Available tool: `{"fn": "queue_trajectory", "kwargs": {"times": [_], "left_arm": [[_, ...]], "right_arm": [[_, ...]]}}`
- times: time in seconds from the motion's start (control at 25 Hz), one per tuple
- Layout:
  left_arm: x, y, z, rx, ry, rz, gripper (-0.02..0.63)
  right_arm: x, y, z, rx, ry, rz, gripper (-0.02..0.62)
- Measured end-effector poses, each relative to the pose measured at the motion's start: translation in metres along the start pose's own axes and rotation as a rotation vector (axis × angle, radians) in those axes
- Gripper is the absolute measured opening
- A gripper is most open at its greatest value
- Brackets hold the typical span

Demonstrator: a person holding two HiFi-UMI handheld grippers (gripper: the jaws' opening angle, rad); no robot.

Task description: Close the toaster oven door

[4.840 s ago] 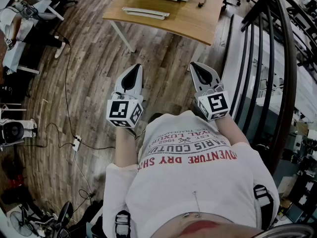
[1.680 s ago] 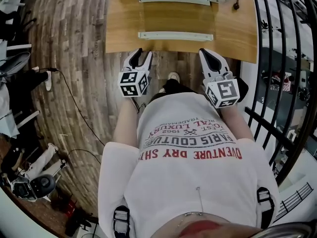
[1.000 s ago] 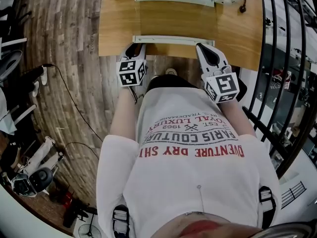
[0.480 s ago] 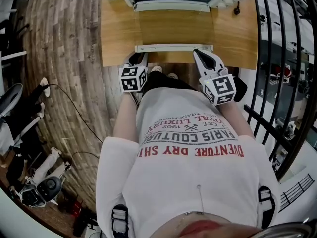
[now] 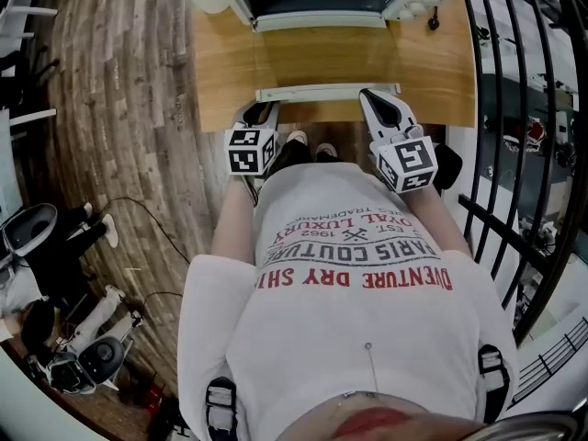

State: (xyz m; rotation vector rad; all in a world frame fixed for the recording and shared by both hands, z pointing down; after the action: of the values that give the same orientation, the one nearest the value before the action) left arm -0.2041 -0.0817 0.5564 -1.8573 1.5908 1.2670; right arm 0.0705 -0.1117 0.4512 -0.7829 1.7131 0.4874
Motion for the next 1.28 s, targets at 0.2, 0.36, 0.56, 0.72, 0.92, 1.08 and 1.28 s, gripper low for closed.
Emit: {"fn": "queue_trajectory", "kwargs": {"times": [0.2, 0.36, 0.56, 0.72, 0.92, 1.08, 1.28], "left_arm": [[0.013, -0.007, 0.012, -0.009, -0.017, -0.018, 0.087], [0.028, -0.007, 0.015, -0.025, -0.029, -0.033, 0.091], [0.051, -0.008, 0.019, -0.041, -0.048, -0.054, 0.095], [0.065, -0.010, 0.020, -0.030, -0.004, -0.064, 0.097], [0.075, -0.009, 0.021, -0.034, -0.012, -0.069, 0.100], [0.084, -0.010, 0.024, -0.033, -0.061, -0.052, 0.100], [0.104, -0.008, 0.027, -0.030, -0.131, -0.048, 0.100]], "right_arm": [[0.007, 0.007, 0.007, -0.011, -0.028, 0.003, 0.005], [0.014, 0.006, 0.005, -0.019, -0.057, 0.014, 0.006], [0.025, 0.003, 0.001, -0.024, -0.085, 0.030, 0.005], [0.029, 0.005, -0.002, -0.026, -0.096, 0.034, 0.006], [0.032, 0.006, -0.004, -0.025, -0.112, 0.046, 0.005], [0.034, 0.004, -0.003, -0.029, -0.116, 0.054, 0.005], [0.037, 0.002, -0.003, -0.035, -0.126, 0.065, 0.005]]}}
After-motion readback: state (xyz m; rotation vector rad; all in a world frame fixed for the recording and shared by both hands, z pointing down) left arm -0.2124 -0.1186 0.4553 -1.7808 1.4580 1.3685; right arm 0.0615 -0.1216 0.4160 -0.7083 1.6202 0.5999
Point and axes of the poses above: the fingertips, and each gripper's own axes: z backward along the fingers, y to its left, x out of its top, the point moved 10 cm from there along z, backward along the fingers, and after that the axes turned 9 degrees about -y, right-handed, at the moved point
